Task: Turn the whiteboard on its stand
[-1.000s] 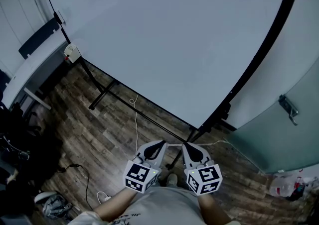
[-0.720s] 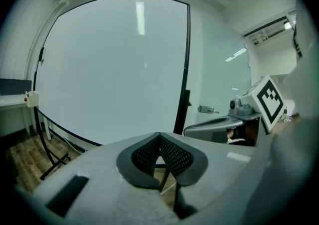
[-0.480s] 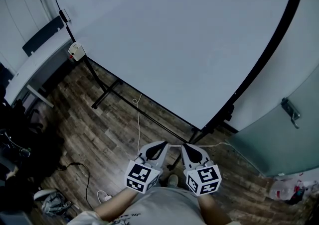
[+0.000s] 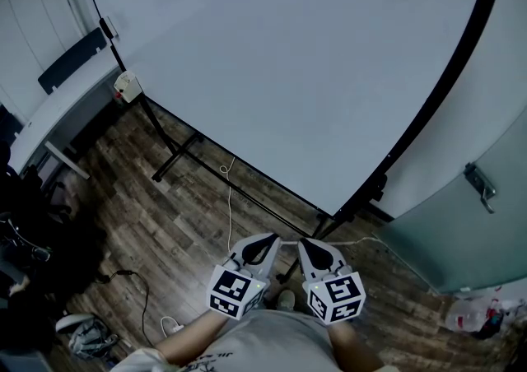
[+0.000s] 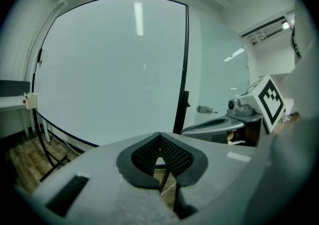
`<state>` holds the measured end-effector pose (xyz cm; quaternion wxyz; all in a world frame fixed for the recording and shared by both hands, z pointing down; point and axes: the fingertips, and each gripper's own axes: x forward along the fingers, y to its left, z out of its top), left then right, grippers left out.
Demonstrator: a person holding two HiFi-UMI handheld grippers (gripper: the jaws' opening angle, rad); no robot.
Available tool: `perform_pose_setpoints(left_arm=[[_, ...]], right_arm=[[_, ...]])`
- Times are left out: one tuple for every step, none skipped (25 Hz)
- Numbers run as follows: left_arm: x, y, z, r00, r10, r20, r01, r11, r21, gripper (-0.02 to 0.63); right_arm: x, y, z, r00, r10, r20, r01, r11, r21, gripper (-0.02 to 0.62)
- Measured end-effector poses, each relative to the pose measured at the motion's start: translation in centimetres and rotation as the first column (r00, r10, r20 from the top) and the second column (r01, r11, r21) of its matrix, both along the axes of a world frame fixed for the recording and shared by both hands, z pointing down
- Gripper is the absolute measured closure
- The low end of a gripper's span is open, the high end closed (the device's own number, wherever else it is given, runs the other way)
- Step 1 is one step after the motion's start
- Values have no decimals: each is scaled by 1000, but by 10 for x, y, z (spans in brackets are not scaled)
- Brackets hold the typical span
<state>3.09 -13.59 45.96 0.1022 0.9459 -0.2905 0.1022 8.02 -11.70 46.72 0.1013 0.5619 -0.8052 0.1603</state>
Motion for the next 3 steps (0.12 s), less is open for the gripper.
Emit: perform_pose_setpoints(left_arm=[[0, 0, 0, 1000, 1, 1, -1, 1000, 2, 595], [-1, 0, 0, 1000, 1, 3, -1, 1000, 3, 595], [-2, 0, 0, 1000, 2, 3, -2, 1000, 3, 595]], right_arm=[[-1, 0, 0, 1000, -1, 0, 1, 1000, 0, 589], [-2, 0, -1, 1000, -1, 0, 1, 1000, 0, 589], [-2, 0, -1, 1000, -2, 0, 2, 1000, 1, 589]])
